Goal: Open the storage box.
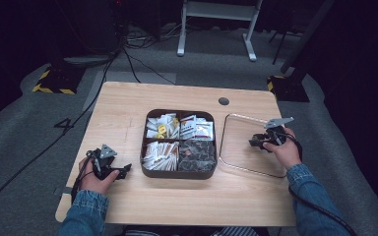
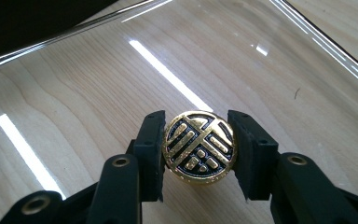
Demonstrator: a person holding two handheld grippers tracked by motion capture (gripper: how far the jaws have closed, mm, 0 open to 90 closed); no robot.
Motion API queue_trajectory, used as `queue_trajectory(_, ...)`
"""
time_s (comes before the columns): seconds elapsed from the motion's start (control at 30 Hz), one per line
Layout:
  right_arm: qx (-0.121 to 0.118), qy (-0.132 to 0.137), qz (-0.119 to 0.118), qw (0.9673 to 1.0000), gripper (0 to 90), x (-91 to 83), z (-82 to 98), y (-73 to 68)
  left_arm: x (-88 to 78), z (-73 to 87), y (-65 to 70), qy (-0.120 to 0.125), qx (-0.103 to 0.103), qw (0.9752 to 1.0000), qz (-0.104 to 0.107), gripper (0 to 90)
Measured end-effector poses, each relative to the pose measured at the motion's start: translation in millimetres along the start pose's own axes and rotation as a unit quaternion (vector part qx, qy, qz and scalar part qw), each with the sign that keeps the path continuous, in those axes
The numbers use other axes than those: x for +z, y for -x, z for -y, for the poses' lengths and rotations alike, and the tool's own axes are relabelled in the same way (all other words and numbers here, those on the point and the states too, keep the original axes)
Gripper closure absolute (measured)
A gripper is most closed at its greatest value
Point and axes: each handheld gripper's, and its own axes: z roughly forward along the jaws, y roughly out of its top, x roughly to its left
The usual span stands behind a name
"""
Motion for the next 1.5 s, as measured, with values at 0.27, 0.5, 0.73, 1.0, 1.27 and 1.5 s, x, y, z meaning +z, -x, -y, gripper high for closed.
queue_trajectory(0.27, -0.001, -0.009, 0.003, 1.0000, 59.3, 9.3, 5.4, -1.4, 0.0, 0.0, 0.1, 0.000, 0.000, 1.0000, 0.000, 15.9)
queue_trajectory(0.5, 0.002, -0.005, 0.002, 1.0000, 59.2, 13.7, 6.9, -2.1, -0.3, 0.4, 0.6, 0.000, -0.001, 1.0000, 0.000, 16.0)
queue_trajectory(0.73, 0.004, -0.004, 0.004, 1.0000, 55.7, 14.5, 6.0, -3.1, -0.3, 0.4, 0.6, 0.000, -0.001, 1.0000, 0.000, 16.0)
queue_trajectory(1.0, 0.026, 0.026, 0.019, 0.9991, 46.9, 8.0, 0.7, -4.4, -0.1, 0.2, 0.3, 0.000, -0.001, 1.0000, 0.001, 15.9)
queue_trajectory(1.27, 0.043, 0.060, 0.036, 0.9966, 45.5, -2.0, -12.2, -6.2, -1.2, 1.0, 1.6, -0.001, -0.002, 1.0000, -0.004, 16.0)
queue_trajectory(1.5, 0.034, 0.084, 0.027, 0.9956, 45.5, -8.8, -35.3, -18.4, -1.7, 1.7, 2.6, 0.000, -0.005, 1.0000, -0.005, 16.4)
